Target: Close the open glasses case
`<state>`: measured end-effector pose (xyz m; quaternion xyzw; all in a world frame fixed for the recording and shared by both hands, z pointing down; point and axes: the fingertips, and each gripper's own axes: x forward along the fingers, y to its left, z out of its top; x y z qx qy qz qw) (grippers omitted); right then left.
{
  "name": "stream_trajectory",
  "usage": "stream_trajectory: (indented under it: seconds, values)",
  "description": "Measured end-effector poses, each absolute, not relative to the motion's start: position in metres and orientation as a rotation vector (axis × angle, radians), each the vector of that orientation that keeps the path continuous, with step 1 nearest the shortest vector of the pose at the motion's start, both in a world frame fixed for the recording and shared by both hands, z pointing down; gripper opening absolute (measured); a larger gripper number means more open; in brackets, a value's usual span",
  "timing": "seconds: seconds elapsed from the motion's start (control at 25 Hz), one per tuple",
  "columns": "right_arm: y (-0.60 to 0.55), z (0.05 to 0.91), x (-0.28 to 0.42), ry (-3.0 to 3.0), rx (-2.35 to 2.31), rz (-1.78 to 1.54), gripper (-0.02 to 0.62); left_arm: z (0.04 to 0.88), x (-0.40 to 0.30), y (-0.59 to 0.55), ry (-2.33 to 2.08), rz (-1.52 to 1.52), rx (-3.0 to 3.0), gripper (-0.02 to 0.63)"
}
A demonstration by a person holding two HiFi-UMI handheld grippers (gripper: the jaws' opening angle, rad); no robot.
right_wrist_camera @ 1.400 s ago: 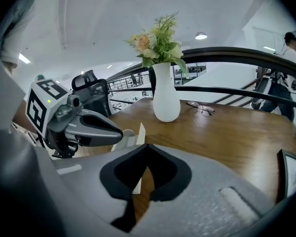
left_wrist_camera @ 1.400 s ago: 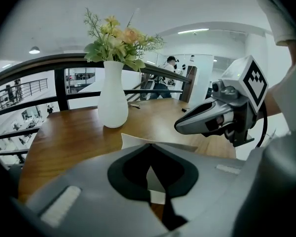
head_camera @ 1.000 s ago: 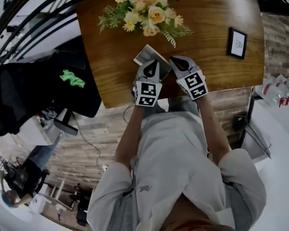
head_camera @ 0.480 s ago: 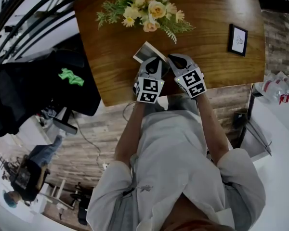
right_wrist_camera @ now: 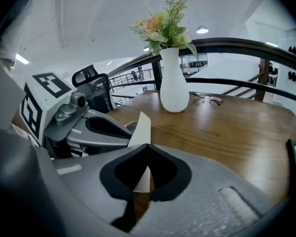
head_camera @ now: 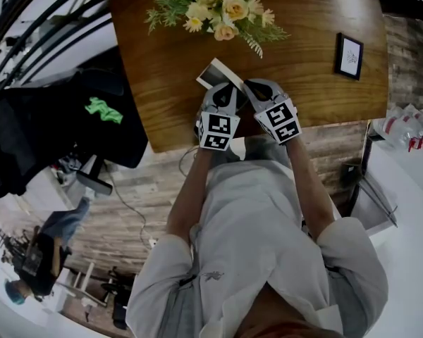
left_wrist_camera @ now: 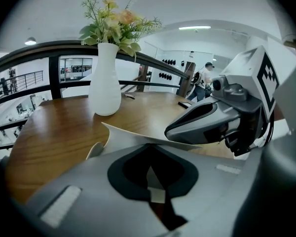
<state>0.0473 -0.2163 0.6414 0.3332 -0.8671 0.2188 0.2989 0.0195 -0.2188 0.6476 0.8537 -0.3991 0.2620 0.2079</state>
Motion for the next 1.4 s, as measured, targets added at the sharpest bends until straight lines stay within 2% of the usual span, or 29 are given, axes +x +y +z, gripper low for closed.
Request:
stream_trajectory:
  seconds: [1.4]
  values:
    - [-0.187, 0.639, 0.014, -2.314, 0.84, 0.557, 0.003, 0.654, -0.008, -0.187, -1.093, 0.72, 2.349, 0.02]
